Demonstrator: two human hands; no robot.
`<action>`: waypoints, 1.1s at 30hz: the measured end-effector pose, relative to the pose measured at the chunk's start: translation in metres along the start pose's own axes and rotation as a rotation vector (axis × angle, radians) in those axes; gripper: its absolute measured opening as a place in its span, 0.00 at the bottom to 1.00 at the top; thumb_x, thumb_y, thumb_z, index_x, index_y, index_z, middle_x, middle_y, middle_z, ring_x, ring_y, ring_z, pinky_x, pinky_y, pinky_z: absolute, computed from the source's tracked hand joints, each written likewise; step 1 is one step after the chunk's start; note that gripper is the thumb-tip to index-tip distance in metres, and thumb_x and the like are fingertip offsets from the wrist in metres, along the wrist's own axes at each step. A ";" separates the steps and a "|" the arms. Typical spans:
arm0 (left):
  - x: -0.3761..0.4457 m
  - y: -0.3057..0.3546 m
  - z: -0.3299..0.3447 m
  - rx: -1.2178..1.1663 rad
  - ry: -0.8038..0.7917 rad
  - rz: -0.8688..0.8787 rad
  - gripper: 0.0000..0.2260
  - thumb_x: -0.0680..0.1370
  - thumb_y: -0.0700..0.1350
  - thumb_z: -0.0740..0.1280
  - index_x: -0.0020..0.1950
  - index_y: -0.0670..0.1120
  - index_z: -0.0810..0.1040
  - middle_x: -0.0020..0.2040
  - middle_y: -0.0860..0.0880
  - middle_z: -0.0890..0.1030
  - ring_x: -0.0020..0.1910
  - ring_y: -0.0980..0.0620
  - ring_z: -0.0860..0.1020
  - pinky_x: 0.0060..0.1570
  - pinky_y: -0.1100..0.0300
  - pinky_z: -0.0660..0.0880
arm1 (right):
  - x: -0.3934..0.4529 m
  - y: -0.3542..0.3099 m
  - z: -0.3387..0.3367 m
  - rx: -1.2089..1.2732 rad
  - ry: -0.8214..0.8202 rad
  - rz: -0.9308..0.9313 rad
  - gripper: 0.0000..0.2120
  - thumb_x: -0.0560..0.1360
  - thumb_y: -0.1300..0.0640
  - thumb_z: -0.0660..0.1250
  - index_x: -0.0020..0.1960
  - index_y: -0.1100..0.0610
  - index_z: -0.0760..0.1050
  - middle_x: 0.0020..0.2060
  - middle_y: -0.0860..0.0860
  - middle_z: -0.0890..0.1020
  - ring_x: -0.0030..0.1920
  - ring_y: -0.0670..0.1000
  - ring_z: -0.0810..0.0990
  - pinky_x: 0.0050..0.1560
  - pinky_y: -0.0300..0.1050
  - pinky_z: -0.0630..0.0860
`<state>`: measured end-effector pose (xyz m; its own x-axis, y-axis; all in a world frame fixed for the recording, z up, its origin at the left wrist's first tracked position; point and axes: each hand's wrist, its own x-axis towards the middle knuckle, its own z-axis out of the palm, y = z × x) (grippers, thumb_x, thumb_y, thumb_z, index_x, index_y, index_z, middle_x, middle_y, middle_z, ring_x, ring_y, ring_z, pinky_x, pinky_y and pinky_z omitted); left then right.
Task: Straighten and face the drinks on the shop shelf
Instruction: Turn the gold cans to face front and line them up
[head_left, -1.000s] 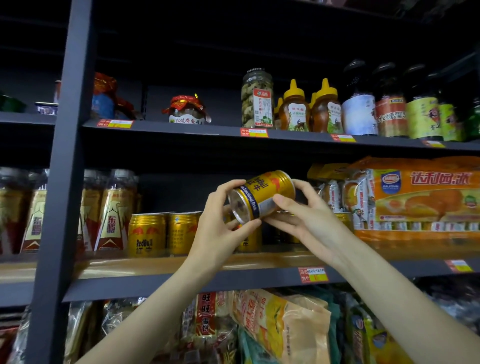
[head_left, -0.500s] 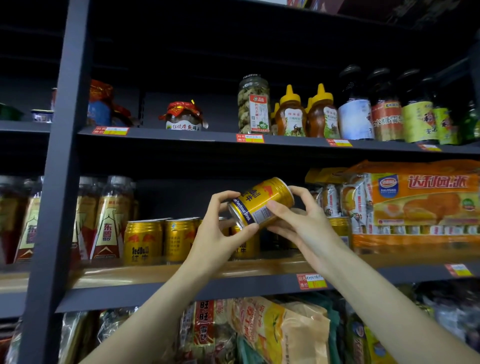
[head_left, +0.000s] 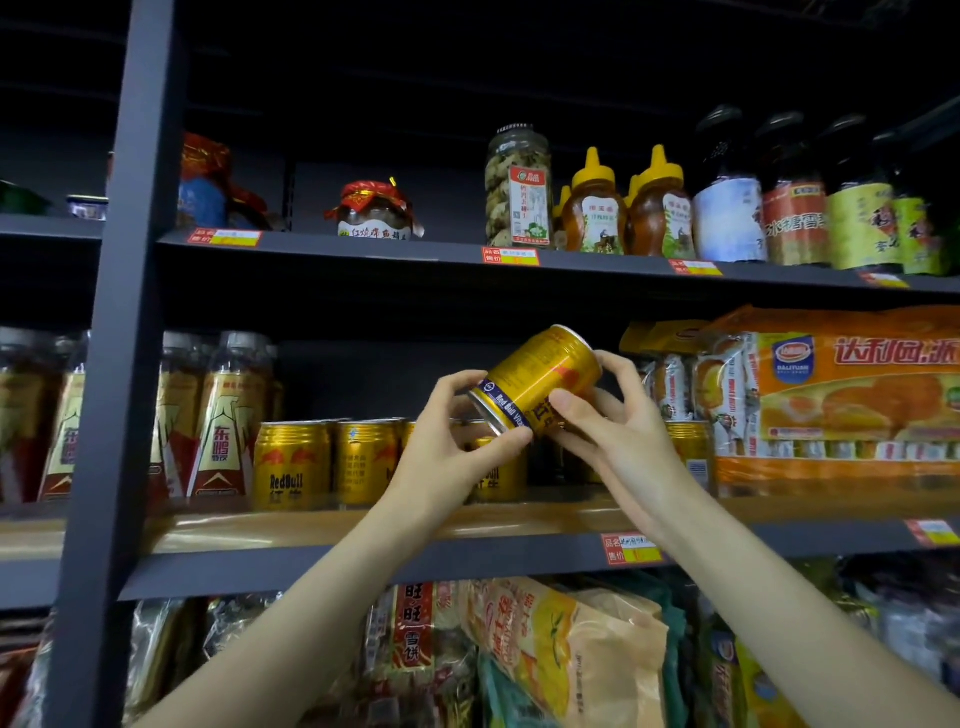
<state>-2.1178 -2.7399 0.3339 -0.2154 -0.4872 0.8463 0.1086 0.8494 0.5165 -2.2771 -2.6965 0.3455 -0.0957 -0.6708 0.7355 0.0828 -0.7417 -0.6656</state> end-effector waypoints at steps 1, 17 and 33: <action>-0.001 -0.002 0.001 0.068 0.027 0.057 0.26 0.69 0.43 0.74 0.62 0.53 0.67 0.57 0.53 0.74 0.54 0.56 0.78 0.47 0.65 0.78 | 0.000 0.001 0.000 -0.021 -0.004 -0.001 0.25 0.68 0.57 0.71 0.63 0.48 0.68 0.57 0.54 0.79 0.57 0.51 0.80 0.52 0.46 0.80; 0.005 -0.023 -0.025 0.825 -0.028 0.270 0.18 0.77 0.44 0.65 0.66 0.49 0.69 0.64 0.53 0.70 0.63 0.60 0.67 0.58 0.71 0.62 | 0.006 0.019 -0.028 -0.890 0.184 -0.730 0.28 0.66 0.59 0.77 0.59 0.49 0.65 0.58 0.51 0.71 0.58 0.40 0.68 0.59 0.23 0.65; 0.023 -0.032 -0.022 1.104 -0.157 0.191 0.18 0.79 0.48 0.59 0.70 0.54 0.66 0.71 0.54 0.66 0.72 0.53 0.60 0.73 0.52 0.46 | 0.026 -0.002 -0.032 -0.389 0.200 0.014 0.25 0.71 0.47 0.71 0.64 0.44 0.65 0.52 0.46 0.74 0.50 0.45 0.75 0.42 0.39 0.73</action>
<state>-2.1047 -2.7827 0.3400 -0.4150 -0.3649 0.8334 -0.7467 0.6600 -0.0829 -2.3112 -2.7124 0.3623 -0.2906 -0.6390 0.7122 -0.2904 -0.6504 -0.7019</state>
